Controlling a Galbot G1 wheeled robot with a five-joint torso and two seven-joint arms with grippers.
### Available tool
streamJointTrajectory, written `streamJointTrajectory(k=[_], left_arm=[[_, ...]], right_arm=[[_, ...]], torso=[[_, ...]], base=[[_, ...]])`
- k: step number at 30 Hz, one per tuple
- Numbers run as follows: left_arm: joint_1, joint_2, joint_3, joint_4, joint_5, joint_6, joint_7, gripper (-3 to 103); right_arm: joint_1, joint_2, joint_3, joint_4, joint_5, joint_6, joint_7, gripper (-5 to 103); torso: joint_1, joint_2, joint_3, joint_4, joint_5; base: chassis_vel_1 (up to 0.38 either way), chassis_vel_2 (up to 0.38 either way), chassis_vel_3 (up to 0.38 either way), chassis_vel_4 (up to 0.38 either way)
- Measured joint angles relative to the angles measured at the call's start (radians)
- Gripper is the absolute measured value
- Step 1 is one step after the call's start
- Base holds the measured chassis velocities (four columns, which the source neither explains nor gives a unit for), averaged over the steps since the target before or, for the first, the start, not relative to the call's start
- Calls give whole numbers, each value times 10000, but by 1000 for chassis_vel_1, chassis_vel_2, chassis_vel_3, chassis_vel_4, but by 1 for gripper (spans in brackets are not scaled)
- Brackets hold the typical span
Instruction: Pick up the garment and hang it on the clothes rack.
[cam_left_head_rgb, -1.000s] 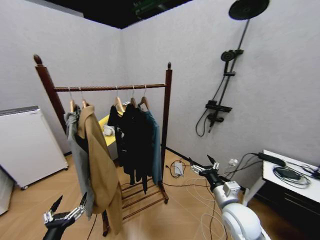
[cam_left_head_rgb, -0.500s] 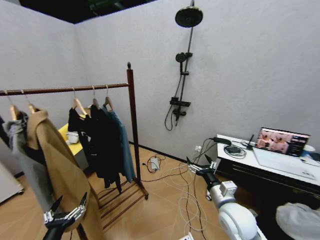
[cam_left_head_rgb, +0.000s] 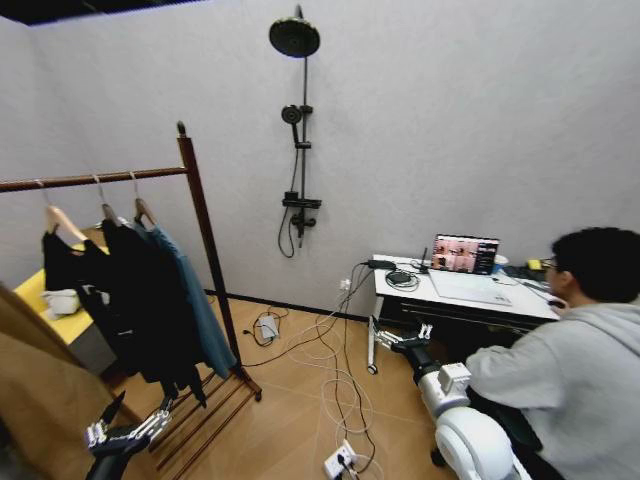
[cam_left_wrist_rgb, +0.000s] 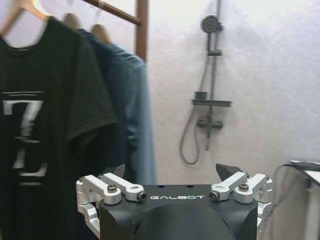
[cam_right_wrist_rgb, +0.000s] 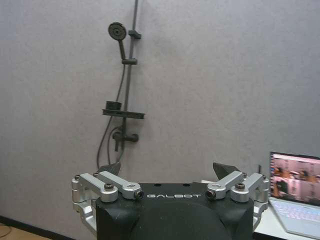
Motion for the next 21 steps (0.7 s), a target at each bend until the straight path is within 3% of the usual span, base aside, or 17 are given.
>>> streamJointTrajectory(k=[21], left_arm=[[0,0,0,0,0,0,-4,100]], right_arm=[[-74,66,-37,34,-39,45,-8,100]], torso=[[0,0,0,1,-5]], base=[[-73,-173,-175,-78]])
